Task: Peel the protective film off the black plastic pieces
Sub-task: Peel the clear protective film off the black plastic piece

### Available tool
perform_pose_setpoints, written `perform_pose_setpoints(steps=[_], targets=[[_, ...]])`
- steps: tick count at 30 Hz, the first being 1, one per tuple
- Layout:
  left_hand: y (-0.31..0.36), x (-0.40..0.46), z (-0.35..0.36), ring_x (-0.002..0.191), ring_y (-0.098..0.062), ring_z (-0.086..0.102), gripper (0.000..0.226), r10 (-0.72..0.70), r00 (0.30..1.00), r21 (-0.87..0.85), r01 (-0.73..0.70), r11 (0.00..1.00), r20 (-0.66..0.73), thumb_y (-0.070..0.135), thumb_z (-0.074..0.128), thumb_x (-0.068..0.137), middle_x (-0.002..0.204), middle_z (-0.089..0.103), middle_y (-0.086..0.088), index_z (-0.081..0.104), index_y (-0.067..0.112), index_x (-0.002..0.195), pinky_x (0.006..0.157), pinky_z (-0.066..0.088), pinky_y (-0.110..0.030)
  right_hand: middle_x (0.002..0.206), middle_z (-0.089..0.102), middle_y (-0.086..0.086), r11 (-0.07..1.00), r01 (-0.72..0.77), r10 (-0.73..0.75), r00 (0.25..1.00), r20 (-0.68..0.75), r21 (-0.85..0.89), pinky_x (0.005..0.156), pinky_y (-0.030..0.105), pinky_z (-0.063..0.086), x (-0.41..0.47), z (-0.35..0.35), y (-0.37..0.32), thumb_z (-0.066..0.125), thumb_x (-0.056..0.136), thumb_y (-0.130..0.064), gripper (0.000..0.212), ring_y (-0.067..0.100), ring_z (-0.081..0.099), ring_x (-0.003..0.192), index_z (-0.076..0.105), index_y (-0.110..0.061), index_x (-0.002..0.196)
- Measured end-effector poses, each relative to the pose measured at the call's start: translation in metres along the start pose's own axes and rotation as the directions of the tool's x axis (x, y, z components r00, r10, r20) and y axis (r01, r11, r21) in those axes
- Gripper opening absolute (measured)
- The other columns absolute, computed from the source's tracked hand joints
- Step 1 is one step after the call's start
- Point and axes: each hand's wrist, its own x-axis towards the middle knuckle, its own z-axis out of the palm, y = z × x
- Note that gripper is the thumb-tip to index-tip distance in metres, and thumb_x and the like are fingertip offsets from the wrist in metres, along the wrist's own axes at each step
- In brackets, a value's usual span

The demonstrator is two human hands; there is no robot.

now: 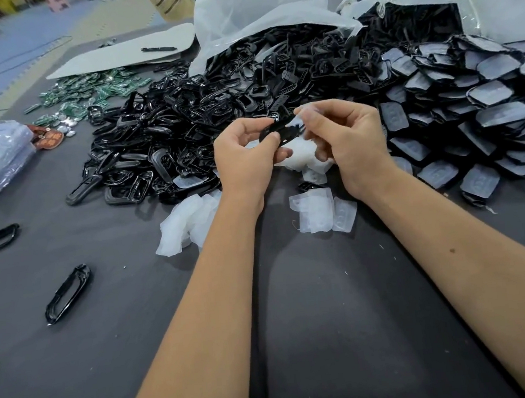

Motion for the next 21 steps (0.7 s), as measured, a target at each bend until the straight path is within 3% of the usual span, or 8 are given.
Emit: perform_pose_setpoints(steps=[3,5,7,9,13,16,21], targets=[[0.0000,0.0000,0.0002,0.053,-0.018,0.069,0.023,0.013,1.000,0.019,-0.013,1.000,0.005,-0.010,0.066,0.088,0.102,0.072,-0.024,0.071,0.011,0.095,0.056,0.053,-0.021,0.082,0.069,0.014,1.000,0.026,-0.026,0.999,-0.028,0.012,0.052,0.026,0.046,-0.0006,0.0007,0.0006,0.071,0.098,-0.019,0.020,0.016,0.056,0.065,0.077,-0.001,0.100],[0.0003,0.0000,0.0002,0.050,-0.015,0.066,0.022,0.023,1.000,0.030,-0.023,0.999,0.011,-0.011,0.066,0.088,0.097,0.072,-0.022,0.071,0.009,0.095,0.054,0.052,-0.021,0.080,0.070,0.010,0.997,0.066,-0.068,0.996,-0.054,-0.037,0.053,0.026,0.049,-0.0008,-0.0001,0.0015,0.069,0.096,-0.005,0.010,0.013,0.061,0.064,0.075,-0.005,0.104],[0.0009,-0.0004,0.0000,0.048,-0.012,0.063,0.021,0.027,1.000,0.048,-0.027,0.998,0.007,-0.011,0.066,0.089,0.094,0.070,-0.021,0.071,0.008,0.096,0.053,0.051,-0.021,0.077,0.071,0.008,0.993,0.086,-0.093,0.992,-0.088,-0.078,0.053,0.026,0.049,-0.0009,-0.0012,0.0043,0.070,0.092,0.002,0.021,0.012,0.063,0.062,0.067,-0.010,0.110],[0.0016,-0.0015,-0.0009,0.047,-0.011,0.062,0.021,0.030,1.000,0.053,-0.030,0.998,0.006,-0.012,0.066,0.089,0.091,0.070,-0.019,0.071,0.008,0.095,0.053,0.050,-0.020,0.077,0.074,0.008,0.992,0.087,-0.098,0.988,-0.117,-0.093,0.052,0.026,0.048,-0.0005,-0.0020,0.0061,0.072,0.090,-0.001,0.019,0.014,0.063,0.061,0.063,-0.012,0.103],[0.0040,-0.0022,-0.0022,0.046,-0.011,0.057,0.023,0.030,0.999,0.045,-0.030,0.999,0.016,-0.013,0.065,0.087,0.081,0.068,-0.012,0.071,0.009,0.091,0.050,0.048,-0.020,0.079,0.071,0.002,0.992,0.083,-0.094,0.989,-0.114,-0.097,0.056,0.023,0.047,0.0024,-0.0007,0.0071,0.072,0.093,-0.006,0.016,0.011,0.056,0.061,0.076,-0.021,0.088],[0.0037,-0.0005,-0.0029,0.047,-0.012,0.056,0.023,0.030,0.999,0.051,-0.031,0.998,0.020,-0.013,0.065,0.086,0.078,0.069,-0.012,0.071,0.009,0.091,0.049,0.047,-0.021,0.084,0.072,0.005,0.995,0.077,-0.082,0.992,-0.091,-0.062,0.053,0.022,0.047,0.0039,0.0009,0.0084,0.071,0.095,-0.006,0.013,0.010,0.054,0.061,0.079,-0.017,0.094],[-0.0002,0.0012,-0.0033,0.049,-0.014,0.057,0.020,0.016,0.999,0.047,-0.018,0.999,0.049,-0.013,0.067,0.087,0.071,0.070,-0.008,0.072,0.004,0.097,0.052,0.049,-0.022,0.075,0.071,0.002,0.997,0.074,-0.075,0.994,-0.080,-0.014,0.049,0.024,0.046,0.0020,-0.0007,0.0075,0.076,0.090,-0.001,0.006,0.012,0.058,0.058,0.073,-0.006,0.091]])
